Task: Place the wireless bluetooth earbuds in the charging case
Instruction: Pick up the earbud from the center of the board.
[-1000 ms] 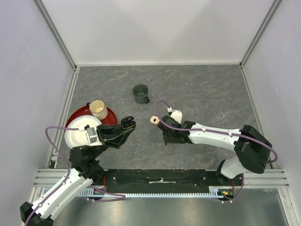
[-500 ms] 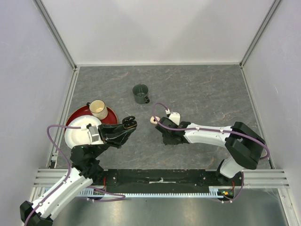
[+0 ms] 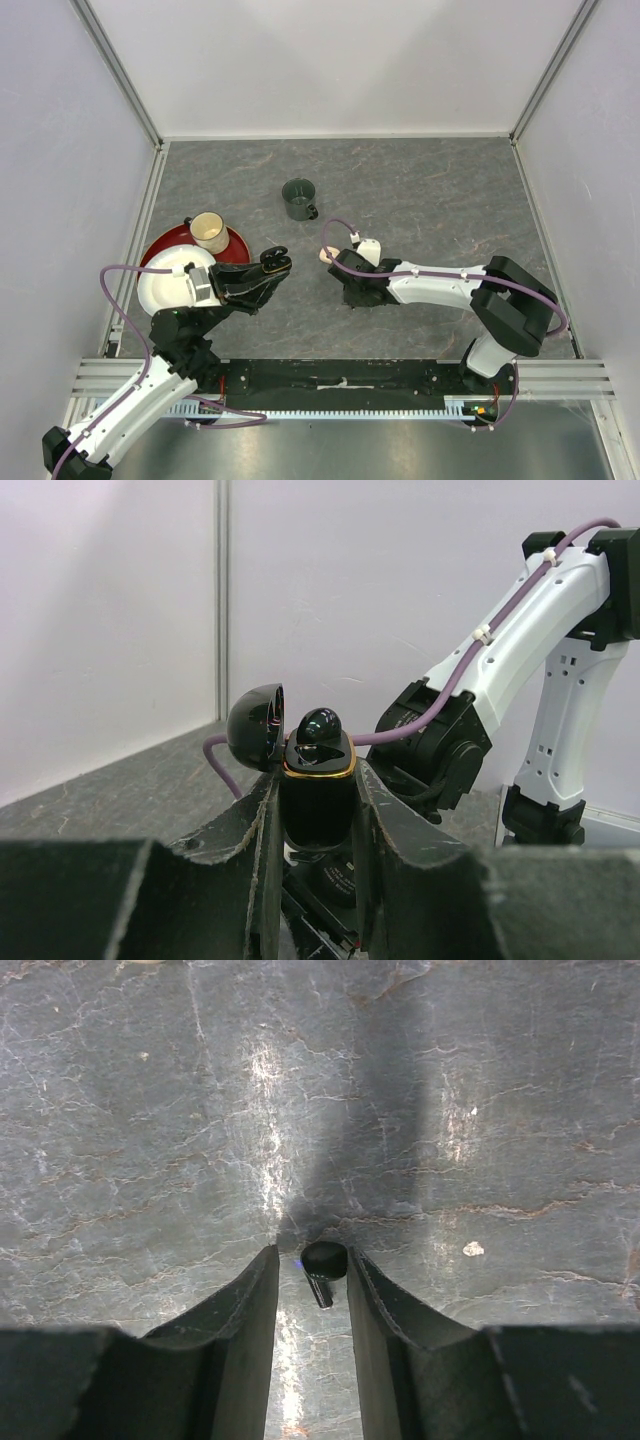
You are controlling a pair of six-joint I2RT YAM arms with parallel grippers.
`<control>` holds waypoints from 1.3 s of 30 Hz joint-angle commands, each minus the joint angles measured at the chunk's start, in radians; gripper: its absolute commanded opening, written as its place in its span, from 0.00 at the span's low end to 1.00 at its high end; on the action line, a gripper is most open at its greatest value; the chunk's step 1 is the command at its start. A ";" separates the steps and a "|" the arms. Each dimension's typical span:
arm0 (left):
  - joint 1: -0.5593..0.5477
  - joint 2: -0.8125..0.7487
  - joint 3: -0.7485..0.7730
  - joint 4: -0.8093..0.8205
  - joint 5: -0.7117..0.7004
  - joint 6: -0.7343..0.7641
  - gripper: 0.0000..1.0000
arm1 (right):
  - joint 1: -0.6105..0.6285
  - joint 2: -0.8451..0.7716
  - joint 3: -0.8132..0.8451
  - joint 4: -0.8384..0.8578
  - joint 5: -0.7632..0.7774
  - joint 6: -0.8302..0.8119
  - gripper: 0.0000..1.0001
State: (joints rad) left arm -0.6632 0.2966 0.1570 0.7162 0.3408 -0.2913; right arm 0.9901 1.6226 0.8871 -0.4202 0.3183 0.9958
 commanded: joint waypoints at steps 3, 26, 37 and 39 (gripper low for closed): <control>-0.003 0.009 0.007 0.032 -0.017 0.037 0.02 | 0.001 0.017 0.010 0.014 0.031 0.026 0.37; -0.003 0.009 0.004 0.032 -0.025 0.023 0.02 | 0.001 0.005 0.007 -0.057 0.122 0.056 0.20; -0.003 0.001 0.010 0.028 -0.026 0.012 0.02 | -0.011 -0.084 -0.088 -0.071 0.220 0.216 0.40; -0.003 0.001 0.009 0.026 -0.025 0.011 0.02 | -0.011 -0.073 -0.076 -0.075 0.205 0.179 0.42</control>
State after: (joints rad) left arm -0.6636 0.3012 0.1570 0.7158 0.3374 -0.2916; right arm 0.9794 1.5528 0.8021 -0.4686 0.4984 1.1751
